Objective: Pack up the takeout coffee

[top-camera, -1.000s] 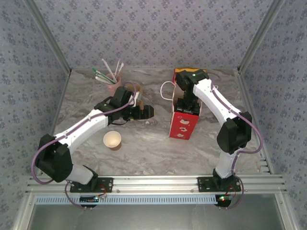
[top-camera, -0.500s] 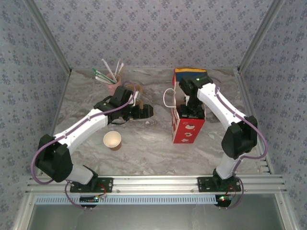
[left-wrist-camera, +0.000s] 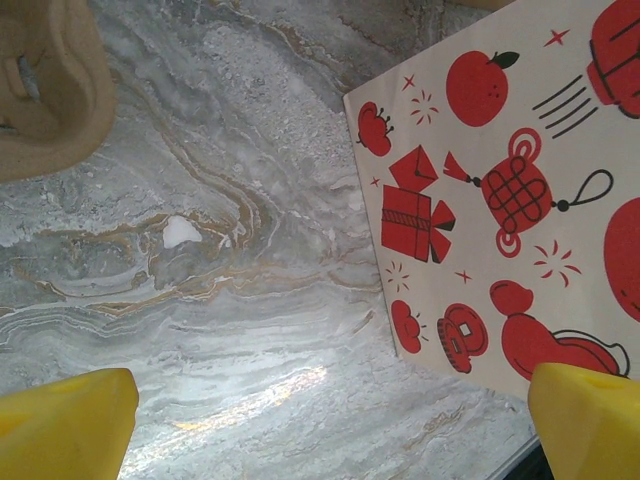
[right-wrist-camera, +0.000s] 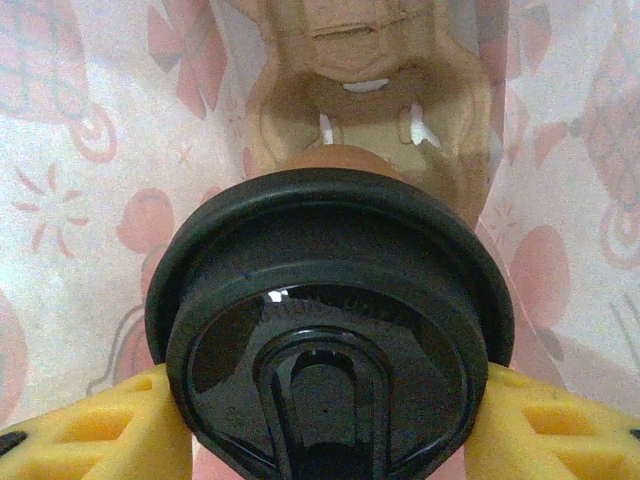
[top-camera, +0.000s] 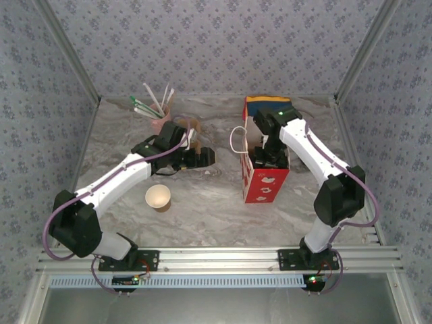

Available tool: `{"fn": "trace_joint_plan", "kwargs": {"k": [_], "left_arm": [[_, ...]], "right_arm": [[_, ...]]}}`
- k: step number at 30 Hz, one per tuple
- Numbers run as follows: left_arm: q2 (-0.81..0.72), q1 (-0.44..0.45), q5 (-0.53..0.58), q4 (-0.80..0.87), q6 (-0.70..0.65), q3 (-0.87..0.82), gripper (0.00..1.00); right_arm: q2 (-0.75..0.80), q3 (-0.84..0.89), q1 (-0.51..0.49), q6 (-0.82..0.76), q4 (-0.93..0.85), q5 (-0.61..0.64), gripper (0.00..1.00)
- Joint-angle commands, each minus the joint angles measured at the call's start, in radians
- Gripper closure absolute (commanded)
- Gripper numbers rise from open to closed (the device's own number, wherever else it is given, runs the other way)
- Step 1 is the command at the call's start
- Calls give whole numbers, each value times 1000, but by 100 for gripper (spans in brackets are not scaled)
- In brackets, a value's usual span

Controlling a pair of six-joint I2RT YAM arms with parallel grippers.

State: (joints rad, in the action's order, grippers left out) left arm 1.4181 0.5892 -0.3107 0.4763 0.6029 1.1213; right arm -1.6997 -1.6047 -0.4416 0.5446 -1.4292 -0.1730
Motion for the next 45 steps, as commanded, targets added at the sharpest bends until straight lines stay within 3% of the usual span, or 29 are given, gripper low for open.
{"fn": "trace_joint_plan", "kwargs": {"k": [1,17,45], "left_arm": [[-34,6,-31,17,-10,43,0],[-70,11,-36,49,-81,57,0],[-80,31,-27,48,-75,38,0]], "right_arm": [[21,17,-7,72,12,-2,40],[-34,-8,-19,62,-2,26,40],[-31,-26,5,28,-22,64,40]]}}
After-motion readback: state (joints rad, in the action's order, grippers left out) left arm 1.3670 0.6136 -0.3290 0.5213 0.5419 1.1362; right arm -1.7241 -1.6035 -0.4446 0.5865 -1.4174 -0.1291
